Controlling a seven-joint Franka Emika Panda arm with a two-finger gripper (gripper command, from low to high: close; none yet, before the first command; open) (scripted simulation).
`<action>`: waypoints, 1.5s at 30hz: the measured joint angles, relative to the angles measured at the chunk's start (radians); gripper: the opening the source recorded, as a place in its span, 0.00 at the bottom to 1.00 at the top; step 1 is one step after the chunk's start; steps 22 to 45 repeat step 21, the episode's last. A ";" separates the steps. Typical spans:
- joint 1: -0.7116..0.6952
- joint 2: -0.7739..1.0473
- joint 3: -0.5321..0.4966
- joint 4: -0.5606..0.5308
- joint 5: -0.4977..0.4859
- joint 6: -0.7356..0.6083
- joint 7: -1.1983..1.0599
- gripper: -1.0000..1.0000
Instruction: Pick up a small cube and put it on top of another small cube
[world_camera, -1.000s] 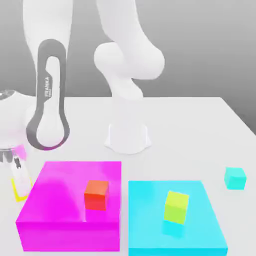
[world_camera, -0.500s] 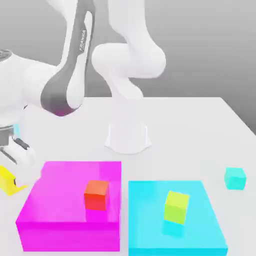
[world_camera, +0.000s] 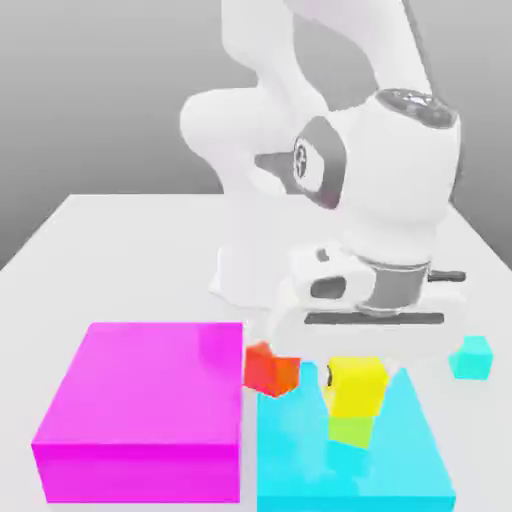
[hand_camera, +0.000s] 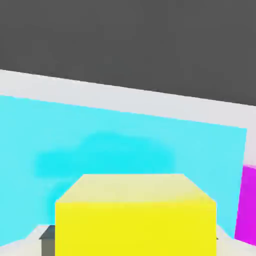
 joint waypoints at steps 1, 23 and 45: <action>0.033 -0.006 0.019 -0.012 0.012 0.007 -0.003 0.00; 0.394 0.118 0.137 -0.149 0.032 0.279 0.049 1.00; 0.394 0.118 0.137 -0.149 0.032 0.279 0.049 1.00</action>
